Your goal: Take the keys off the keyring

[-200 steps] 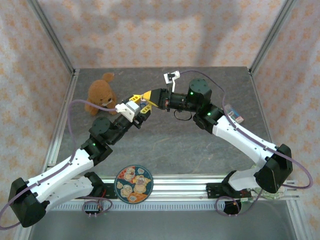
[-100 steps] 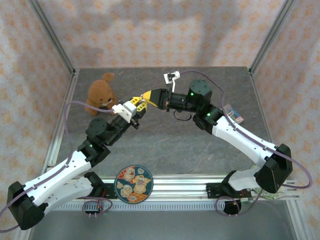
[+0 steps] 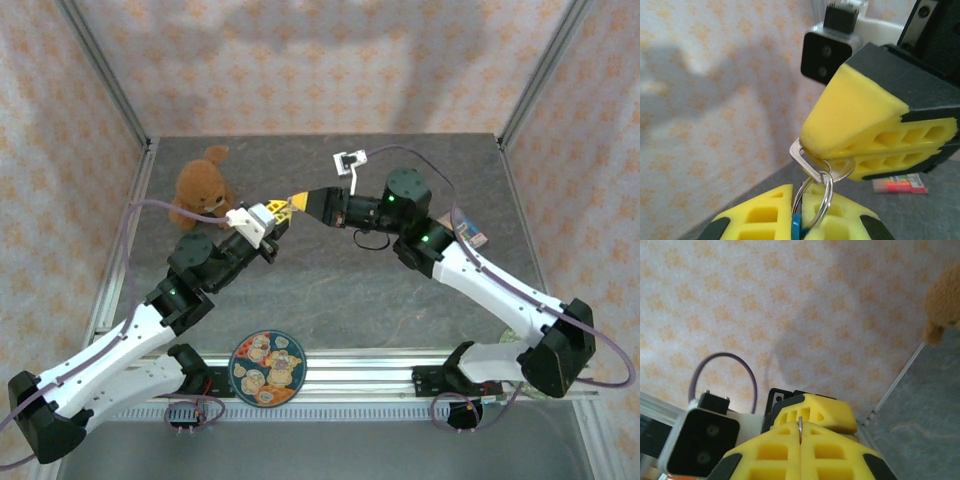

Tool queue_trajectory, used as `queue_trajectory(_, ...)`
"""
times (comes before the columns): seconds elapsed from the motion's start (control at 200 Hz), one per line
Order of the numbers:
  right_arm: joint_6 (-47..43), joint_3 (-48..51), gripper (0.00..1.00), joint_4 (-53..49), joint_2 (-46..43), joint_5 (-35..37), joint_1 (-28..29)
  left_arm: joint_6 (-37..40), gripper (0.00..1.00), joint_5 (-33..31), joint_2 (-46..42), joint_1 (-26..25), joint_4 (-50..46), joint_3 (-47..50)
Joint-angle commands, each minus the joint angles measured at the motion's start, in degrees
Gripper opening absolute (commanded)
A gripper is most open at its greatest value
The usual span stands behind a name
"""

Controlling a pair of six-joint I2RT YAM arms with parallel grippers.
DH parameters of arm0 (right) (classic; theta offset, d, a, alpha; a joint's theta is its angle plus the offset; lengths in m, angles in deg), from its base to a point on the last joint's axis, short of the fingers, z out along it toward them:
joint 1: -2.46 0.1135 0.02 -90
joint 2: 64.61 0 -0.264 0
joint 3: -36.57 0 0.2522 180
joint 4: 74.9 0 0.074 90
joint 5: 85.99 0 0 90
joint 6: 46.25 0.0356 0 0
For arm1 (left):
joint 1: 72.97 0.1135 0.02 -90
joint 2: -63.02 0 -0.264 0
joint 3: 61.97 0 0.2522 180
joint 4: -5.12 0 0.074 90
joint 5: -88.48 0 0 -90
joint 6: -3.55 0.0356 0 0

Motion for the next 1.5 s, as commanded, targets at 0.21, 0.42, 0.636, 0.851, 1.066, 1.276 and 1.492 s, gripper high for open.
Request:
queue_trajectory(0.21,-28.3,11.0,0.0,8.1,-12.7,6.8,0.2,-4.3,0.0,0.1,-2.0,0.8,-9.2,-6.5)
queue_trajectory(0.42,-39.6,14.2,0.0,8.7,-16.3,2.4,1.6,-6.0,0.0,1.8,-1.0,1.7,-10.7,-8.5)
queue_trajectory(0.636,-51.6,13.8,0.0,1.4,-19.5,-2.4,4.9,-8.7,0.0,5.2,0.4,4.2,-11.3,-10.1)
queue_trajectory(0.851,-62.6,10.8,0.0,-10.9,-20.4,-4.6,7.4,-9.7,0.0,9.2,2.4,5.7,-15.6,-13.3)
queue_trajectory(1.066,-71.6,6.1,0.0,-22.9,-19.5,-6.5,9.7,-10.2,0.0,10.7,4.2,6.7,-19.6,-16.2)
queue_trajectory(1.276,-75.4,0.6,0.0,-32.1,-16.4,-12.3,11.3,-10.5,0.0,14.6,6.0,8.0,-23.0,-18.7)
queue_trajectory(1.492,-79.8,-3.1,0.0,-39.7,-13.0,-12.1,15.1,-10.1,0.0,16.7,7.3,8.3,-25.7,-20.5)
